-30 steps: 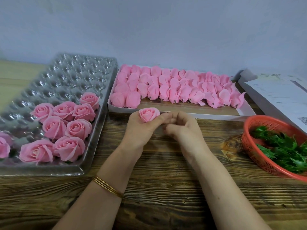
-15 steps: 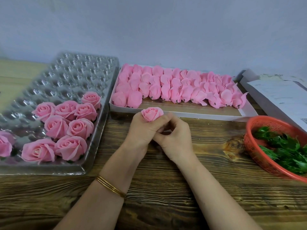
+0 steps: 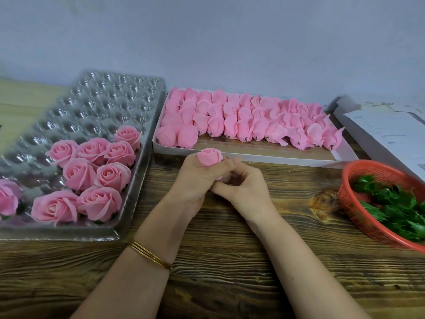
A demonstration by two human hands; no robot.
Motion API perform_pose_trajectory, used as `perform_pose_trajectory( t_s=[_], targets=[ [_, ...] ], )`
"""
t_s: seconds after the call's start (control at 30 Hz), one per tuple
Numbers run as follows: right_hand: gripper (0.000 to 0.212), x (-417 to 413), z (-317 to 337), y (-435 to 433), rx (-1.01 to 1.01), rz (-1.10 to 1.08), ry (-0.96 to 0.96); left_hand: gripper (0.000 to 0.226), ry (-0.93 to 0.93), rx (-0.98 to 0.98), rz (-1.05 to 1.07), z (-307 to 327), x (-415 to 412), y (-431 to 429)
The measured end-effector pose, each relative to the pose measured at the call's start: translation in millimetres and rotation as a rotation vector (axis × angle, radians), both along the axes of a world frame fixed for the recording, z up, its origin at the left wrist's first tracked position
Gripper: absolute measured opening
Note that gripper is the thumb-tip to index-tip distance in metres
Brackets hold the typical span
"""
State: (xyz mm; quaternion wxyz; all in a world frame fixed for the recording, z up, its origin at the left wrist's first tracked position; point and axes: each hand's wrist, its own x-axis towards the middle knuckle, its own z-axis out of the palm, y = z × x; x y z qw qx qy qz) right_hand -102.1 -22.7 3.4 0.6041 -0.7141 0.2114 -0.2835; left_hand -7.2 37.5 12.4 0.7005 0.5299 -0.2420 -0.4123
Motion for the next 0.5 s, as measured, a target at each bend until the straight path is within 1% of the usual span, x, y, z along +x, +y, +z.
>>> perform_pose_trajectory(
  t_s=[0.13,0.23,0.27,0.33,0.37,0.43,0.5],
  targets=[
    [0.037,1.9,-1.7,0.3,-0.052,-0.087,-0.003,0.022,0.026,0.006,0.044,-2.2,-0.2,-2.6],
    [0.041,1.3,-2.3,1.4,-0.082,-0.109,-0.019,0.019,0.022,-0.034,0.005,-0.3,0.6,-1.0],
    [0.042,0.3,-1.7,1.4,-0.082,-0.103,-0.027,0.022,0.018,-0.046,-0.015,0.9,1.0,0.3],
    [0.040,-1.0,0.5,0.6,-0.049,-0.045,-0.038,0.031,0.022,-0.045,-0.051,2.4,2.4,2.6],
    [0.038,-1.5,1.4,0.2,-0.017,-0.003,-0.040,0.031,0.027,-0.042,-0.060,3.2,3.1,3.5],
    [0.039,-2.3,1.4,-1.5,0.063,0.060,-0.039,0.028,0.035,-0.036,-0.077,4.1,3.6,4.8],
    [0.041,-2.7,0.4,-2.7,0.122,0.080,-0.030,0.017,0.021,-0.030,-0.082,5.0,2.3,5.3]
  ],
)
